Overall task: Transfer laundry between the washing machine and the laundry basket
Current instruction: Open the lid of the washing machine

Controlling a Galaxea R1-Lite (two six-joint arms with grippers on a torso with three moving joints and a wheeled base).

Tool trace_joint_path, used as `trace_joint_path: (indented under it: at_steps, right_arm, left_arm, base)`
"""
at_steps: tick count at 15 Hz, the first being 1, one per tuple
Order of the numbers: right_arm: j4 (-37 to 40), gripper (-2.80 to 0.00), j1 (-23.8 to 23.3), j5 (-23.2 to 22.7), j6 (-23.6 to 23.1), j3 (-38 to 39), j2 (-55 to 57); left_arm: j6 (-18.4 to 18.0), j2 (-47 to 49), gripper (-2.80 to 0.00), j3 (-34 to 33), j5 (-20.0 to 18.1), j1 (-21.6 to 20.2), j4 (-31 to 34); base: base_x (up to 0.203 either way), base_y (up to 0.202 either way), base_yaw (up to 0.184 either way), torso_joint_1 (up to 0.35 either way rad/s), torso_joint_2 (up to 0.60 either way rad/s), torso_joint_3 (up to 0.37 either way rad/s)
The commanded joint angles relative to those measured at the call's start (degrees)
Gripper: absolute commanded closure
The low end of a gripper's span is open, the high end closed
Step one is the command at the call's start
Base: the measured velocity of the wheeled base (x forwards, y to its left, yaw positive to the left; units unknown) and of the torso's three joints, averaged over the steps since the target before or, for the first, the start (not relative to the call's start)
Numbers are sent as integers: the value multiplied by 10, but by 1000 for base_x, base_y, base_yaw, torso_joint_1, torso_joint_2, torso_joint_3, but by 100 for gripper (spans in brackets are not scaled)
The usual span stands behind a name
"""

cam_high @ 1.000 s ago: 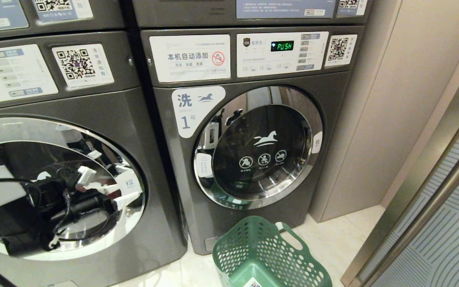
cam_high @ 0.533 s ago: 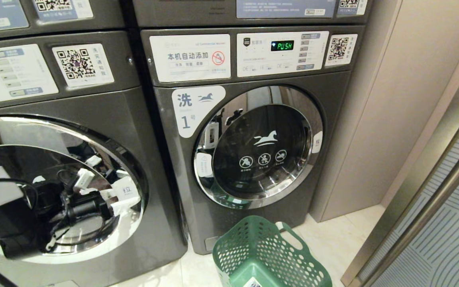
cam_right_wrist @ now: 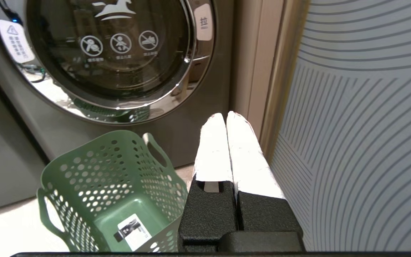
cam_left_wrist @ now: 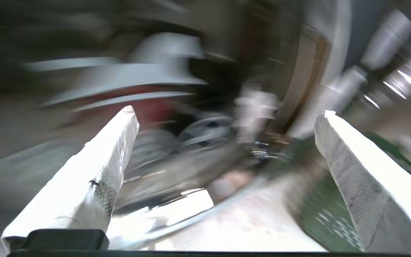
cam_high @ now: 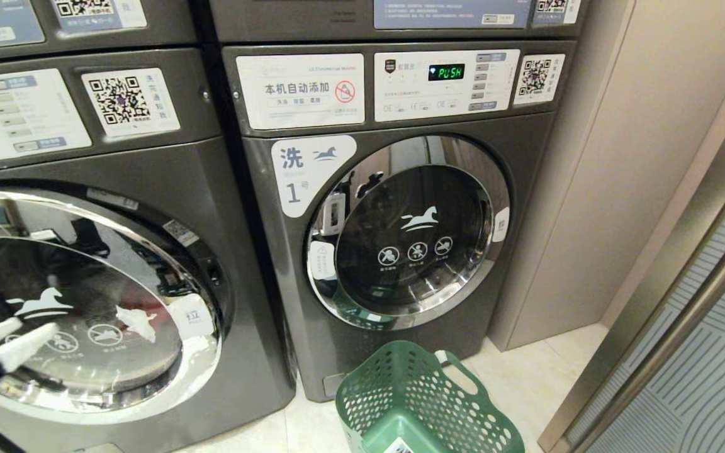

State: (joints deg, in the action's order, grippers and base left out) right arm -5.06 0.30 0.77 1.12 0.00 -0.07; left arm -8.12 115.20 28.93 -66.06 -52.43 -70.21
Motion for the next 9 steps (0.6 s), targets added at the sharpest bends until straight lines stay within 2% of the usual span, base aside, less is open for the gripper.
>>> trace_joint_path:
  at_steps: [1, 2, 3, 4, 5, 7, 8, 9]
  right_arm:
    - [0, 0, 0, 0, 0, 19, 1]
    - [0, 0, 0, 0, 0, 19, 1]
    - [0, 0, 0, 0, 0, 19, 1]
    - [0, 0, 0, 0, 0, 19, 1]
    - [0, 0, 0, 0, 0, 19, 1]
    - [0, 0, 0, 0, 0, 19, 1]
    - [0, 0, 0, 0, 0, 19, 1]
    - [0, 0, 0, 0, 0, 19, 1]
  left_arm:
    - [20, -110, -280, -25, -47, -167, -4]
    - [50, -169, -280, -30, -78, -257, -4]
    - [88, -234, -280, -27, -101, -328, -5]
    - [141, -302, -280, -17, -120, -384, -5]
    - [215, -365, -280, 2, -125, -416, -6]
    - [367, -471, -280, 58, -101, -433, -12]
    - [431, -521, -280, 102, -84, -423, -17]
    - [474, -568, -280, 136, -61, -411, -21]
  base:
    - [0, 0, 0, 0, 0, 0]
    - [0, 0, 0, 0, 0, 0]
    - [0, 0, 0, 0, 0, 0]
    - [0, 0, 0, 0, 0, 0]
    - [0, 0, 0, 0, 0, 0]
    - [0, 0, 0, 0, 0, 0]
    - [0, 0, 0, 0, 0, 0]
    - [0, 0, 0, 0, 0, 0]
